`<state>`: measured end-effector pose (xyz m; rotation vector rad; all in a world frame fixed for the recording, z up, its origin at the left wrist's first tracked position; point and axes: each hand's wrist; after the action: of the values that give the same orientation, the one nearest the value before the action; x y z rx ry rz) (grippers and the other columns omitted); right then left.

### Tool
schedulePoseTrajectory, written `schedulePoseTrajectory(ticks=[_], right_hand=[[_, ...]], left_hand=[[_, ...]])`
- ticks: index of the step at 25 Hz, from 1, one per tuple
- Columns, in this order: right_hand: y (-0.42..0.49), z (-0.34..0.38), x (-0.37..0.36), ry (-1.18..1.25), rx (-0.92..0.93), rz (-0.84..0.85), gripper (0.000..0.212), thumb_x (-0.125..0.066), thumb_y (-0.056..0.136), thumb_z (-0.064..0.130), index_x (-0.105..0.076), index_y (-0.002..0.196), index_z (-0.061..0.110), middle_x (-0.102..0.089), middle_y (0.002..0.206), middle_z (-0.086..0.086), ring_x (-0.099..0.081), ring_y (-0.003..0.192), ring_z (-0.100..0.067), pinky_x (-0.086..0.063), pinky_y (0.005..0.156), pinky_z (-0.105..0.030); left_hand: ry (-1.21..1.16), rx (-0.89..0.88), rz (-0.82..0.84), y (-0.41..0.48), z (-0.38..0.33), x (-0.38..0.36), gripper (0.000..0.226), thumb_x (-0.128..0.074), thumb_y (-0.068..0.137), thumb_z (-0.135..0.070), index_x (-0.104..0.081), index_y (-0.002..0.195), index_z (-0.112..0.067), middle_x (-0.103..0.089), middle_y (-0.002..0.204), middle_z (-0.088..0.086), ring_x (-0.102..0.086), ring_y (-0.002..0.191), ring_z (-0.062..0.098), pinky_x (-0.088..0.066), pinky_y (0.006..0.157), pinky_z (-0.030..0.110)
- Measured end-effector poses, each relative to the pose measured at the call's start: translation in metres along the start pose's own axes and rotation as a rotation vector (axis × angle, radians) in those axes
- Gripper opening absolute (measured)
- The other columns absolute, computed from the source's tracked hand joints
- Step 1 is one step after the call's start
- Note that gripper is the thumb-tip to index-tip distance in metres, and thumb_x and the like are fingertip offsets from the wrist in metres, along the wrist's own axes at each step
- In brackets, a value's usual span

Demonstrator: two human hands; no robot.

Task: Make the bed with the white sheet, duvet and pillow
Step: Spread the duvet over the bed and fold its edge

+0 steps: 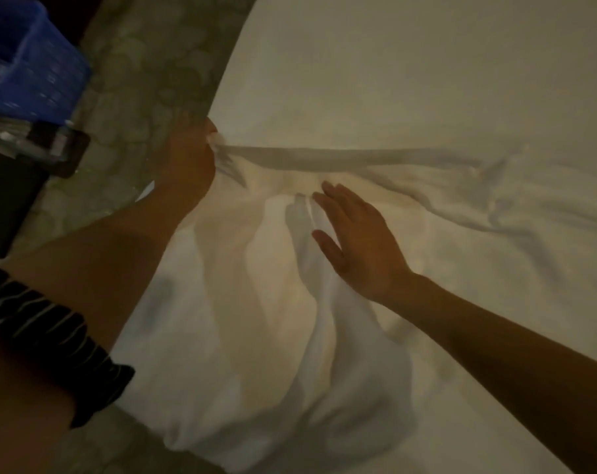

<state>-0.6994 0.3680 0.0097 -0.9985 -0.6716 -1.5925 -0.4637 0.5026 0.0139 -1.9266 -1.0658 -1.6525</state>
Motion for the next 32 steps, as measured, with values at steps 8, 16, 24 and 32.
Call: schedulePoseTrajectory(ticks=[8, 16, 24, 32], right_hand=[[0.141, 0.064, -0.036, -0.043, -0.056, -0.039, 0.050, -0.046, 0.098, 0.028, -0.031, 0.145, 0.020, -0.015, 0.158, -0.002, -0.044, 0.127, -0.026, -0.046, 0.095, -0.037], [0.178, 0.037, -0.058, 0.147, -0.092, -0.208, 0.029, -0.046, 0.095, 0.006, -0.058, 0.120, -0.001, -0.057, 0.108, -0.018, -0.053, 0.100, -0.031, -0.029, 0.085, -0.017], [0.210, 0.025, -0.044, 0.157, -0.106, -0.159, 0.037, -0.044, 0.094, 0.020, -0.055, 0.125, 0.004, -0.052, 0.109, -0.014, -0.051, 0.103, -0.032, -0.032, 0.089, -0.020], [0.135, 0.066, -0.085, -0.158, -0.005, 0.106, 0.063, -0.014, 0.096, 0.046, -0.026, 0.149, 0.015, -0.017, 0.157, -0.011, -0.017, 0.144, -0.029, -0.009, 0.116, -0.046]], left_hand=[[-0.152, -0.129, 0.285, 0.046, 0.094, -0.027, 0.026, -0.043, 0.098, -0.011, -0.061, 0.106, 0.006, -0.060, 0.103, 0.025, -0.055, 0.095, 0.040, -0.037, 0.079, 0.034], [-0.380, 0.177, 0.376, 0.055, 0.143, -0.044, 0.026, -0.043, 0.100, -0.013, -0.063, 0.109, 0.002, -0.063, 0.100, 0.021, -0.058, 0.094, 0.031, -0.036, 0.071, 0.022], [0.103, -0.183, 0.279, 0.132, 0.160, 0.002, 0.048, -0.035, 0.101, -0.041, -0.058, 0.113, -0.002, -0.057, 0.111, 0.029, -0.053, 0.102, 0.043, -0.039, 0.094, 0.048], [-0.268, 0.382, 0.396, -0.021, 0.190, -0.057, 0.039, -0.040, 0.101, -0.029, -0.046, 0.131, -0.004, -0.041, 0.135, 0.023, -0.046, 0.117, 0.038, -0.038, 0.099, 0.043]])
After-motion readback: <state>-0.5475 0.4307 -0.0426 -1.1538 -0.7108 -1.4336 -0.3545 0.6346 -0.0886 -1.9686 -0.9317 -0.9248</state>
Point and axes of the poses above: each hand's wrist, its own y-axis towards the middle knuckle, its own x-axis out of the back of the hand, z = x × y
